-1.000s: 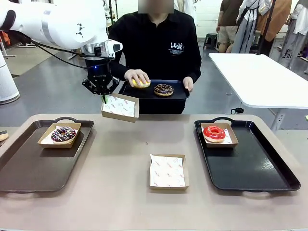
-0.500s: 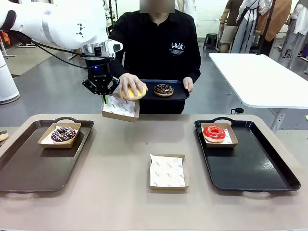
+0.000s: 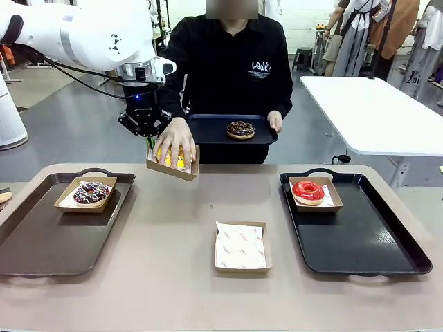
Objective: Individually package the donuts and arrange them on the tray.
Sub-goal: Place the picked Paper togo box on the Handle tray while simultaneously picking up another Paper togo box from the table with the other hand.
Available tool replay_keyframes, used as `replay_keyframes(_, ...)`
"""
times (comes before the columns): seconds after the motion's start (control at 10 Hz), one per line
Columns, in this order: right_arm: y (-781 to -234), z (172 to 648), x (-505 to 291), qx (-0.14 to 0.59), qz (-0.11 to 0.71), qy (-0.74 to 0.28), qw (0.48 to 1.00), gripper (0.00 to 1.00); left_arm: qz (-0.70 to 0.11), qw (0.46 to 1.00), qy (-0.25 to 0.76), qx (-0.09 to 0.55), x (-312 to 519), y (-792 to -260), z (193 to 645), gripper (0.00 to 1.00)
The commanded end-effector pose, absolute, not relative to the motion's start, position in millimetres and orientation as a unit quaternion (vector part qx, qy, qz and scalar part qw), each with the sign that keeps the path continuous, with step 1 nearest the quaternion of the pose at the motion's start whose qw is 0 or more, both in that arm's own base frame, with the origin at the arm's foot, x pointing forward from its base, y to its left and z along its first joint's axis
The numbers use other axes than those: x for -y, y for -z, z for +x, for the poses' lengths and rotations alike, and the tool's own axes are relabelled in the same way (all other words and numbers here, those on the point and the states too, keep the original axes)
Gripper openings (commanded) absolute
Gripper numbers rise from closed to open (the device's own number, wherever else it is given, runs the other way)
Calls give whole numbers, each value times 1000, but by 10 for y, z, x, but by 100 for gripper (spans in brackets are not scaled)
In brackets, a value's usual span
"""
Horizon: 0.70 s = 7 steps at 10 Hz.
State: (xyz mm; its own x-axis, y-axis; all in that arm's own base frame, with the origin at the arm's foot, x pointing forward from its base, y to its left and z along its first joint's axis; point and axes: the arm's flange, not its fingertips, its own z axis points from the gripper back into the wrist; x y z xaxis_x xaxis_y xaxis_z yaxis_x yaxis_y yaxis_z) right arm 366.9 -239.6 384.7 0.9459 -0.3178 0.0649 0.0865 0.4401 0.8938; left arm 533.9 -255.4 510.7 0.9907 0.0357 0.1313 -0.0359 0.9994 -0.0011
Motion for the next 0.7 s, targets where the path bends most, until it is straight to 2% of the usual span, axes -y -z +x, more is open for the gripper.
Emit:
replay_keyframes(0.0, -3846, 3657, 2403, 110, 514, 122, 842, 100, 1, 998, -20, 66, 2555, -5113, 5335, 0)
replay_keyframes(0.6, -3846, 3657, 2403, 110, 514, 122, 842, 100, 1, 998, -20, 66, 2555, -5113, 5335, 0)
